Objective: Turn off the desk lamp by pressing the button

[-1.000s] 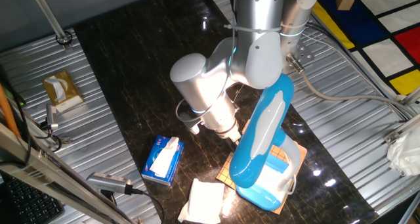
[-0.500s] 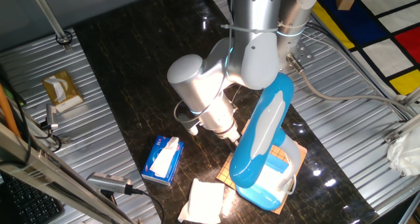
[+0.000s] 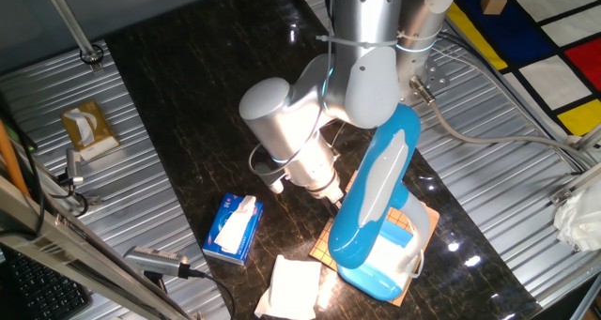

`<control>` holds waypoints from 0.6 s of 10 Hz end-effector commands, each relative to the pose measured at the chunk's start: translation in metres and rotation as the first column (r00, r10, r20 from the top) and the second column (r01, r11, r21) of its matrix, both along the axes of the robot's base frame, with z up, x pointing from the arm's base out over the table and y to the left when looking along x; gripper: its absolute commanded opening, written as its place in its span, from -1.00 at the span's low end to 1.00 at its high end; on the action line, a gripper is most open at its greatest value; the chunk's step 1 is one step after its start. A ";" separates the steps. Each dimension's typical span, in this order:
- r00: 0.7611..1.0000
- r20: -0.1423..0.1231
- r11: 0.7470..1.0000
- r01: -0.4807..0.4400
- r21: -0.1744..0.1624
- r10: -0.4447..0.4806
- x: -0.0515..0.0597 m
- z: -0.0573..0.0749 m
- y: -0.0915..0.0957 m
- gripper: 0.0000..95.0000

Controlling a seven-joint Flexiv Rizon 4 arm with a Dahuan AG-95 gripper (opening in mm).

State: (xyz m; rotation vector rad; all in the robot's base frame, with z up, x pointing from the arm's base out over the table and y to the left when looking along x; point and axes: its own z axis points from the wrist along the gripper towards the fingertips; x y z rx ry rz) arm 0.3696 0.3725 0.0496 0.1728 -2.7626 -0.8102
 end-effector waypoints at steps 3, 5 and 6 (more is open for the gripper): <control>1.000 -0.004 1.000 0.009 -0.006 -0.009 0.000 -0.001 0.001 -1.00; 1.000 -0.005 1.000 0.011 -0.008 -0.011 0.000 -0.001 0.002 -1.00; 1.000 -0.005 1.000 0.012 -0.009 -0.012 0.000 -0.001 0.003 -1.00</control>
